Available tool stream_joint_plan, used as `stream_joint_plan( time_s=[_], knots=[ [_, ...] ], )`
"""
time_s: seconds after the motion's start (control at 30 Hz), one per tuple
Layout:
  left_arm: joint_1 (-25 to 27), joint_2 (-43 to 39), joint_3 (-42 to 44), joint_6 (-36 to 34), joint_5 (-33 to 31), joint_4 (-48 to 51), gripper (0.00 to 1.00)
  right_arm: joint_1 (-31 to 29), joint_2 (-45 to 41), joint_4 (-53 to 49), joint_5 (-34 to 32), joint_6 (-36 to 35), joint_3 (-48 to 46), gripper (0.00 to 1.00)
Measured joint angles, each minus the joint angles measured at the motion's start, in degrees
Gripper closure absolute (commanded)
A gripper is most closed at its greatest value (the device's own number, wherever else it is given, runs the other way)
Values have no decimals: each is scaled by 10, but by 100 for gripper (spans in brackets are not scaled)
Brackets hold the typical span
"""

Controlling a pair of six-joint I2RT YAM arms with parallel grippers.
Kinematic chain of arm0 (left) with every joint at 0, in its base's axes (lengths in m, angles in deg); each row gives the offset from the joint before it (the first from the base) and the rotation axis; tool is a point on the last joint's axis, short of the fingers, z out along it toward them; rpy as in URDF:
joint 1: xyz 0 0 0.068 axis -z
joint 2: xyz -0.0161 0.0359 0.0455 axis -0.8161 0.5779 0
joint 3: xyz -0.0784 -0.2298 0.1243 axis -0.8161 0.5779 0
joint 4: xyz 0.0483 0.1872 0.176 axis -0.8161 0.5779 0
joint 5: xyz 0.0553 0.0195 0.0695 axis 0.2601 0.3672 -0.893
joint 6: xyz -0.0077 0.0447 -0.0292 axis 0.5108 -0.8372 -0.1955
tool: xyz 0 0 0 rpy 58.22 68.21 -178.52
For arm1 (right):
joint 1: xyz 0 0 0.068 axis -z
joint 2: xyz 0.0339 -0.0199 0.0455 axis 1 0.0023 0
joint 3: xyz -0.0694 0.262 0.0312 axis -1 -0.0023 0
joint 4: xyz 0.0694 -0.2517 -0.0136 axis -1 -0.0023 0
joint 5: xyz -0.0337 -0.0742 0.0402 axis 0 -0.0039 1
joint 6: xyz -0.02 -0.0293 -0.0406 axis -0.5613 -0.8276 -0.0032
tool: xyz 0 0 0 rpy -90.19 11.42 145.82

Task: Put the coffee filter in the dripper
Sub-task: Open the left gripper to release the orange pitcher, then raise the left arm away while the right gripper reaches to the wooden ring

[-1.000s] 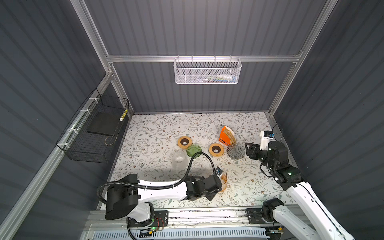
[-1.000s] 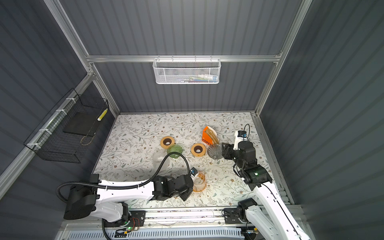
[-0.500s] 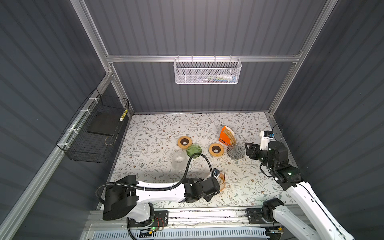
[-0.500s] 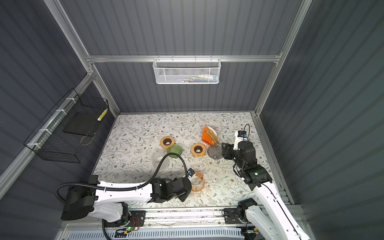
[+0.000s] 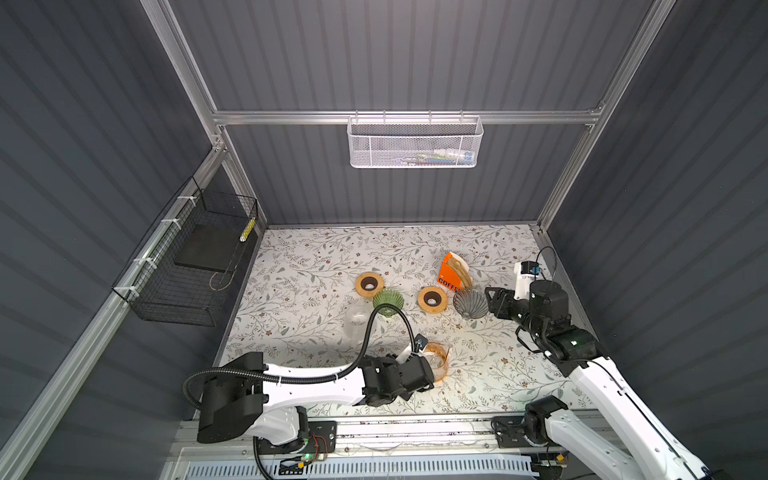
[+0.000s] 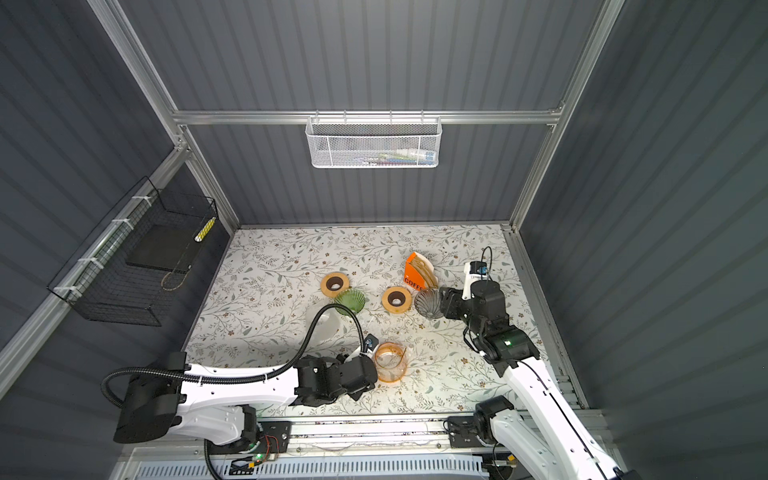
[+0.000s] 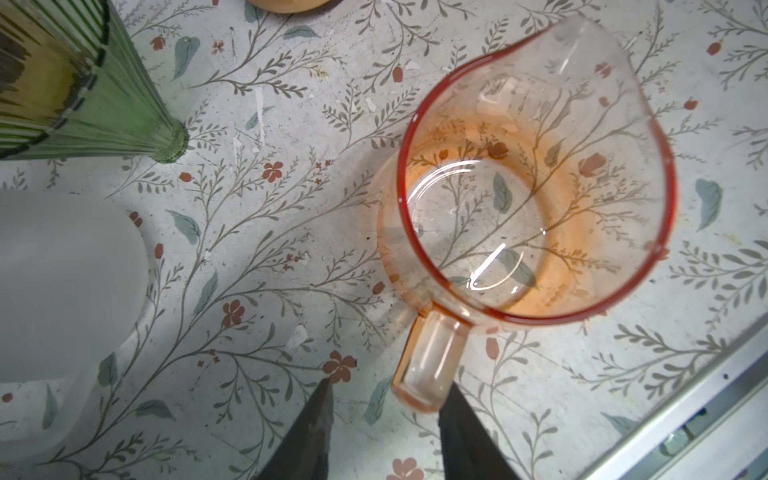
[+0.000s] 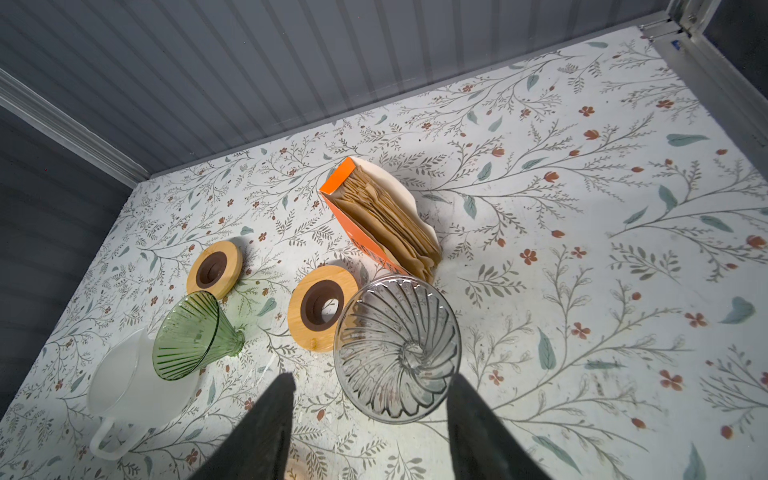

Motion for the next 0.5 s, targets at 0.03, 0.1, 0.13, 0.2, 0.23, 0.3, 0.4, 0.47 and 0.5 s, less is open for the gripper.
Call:
stream_joint_plan(
  time_s=[0.03,0.1,0.13,0.2,0.23,0.3,0.4,0.47,0.5],
  knots=[
    [0,0,0,2,-5,5,57,-3,3,0,0,0,2,41],
    [0,0,0,7,-16,15,57,-12,14,0,-2,-1,8,41],
    [0,1,0,9,-22,20,58,-16,17,0,-4,-2,11,41],
    [0,7,0,14,-31,30,57,-28,26,0,-9,-5,19,41],
    [0,9,0,16,-35,34,58,-33,30,0,-10,-7,23,41],
    [0,10,0,17,-42,42,57,-45,42,-1,-17,-12,34,41],
    [0,3,-2,16,-46,49,55,-66,63,-7,-29,-22,56,41],
    [0,-20,-2,16,-48,55,53,-78,80,-17,-37,-30,76,41],
    [0,-41,-3,16,-50,59,53,-83,90,-25,-41,-33,89,40]
  ],
)
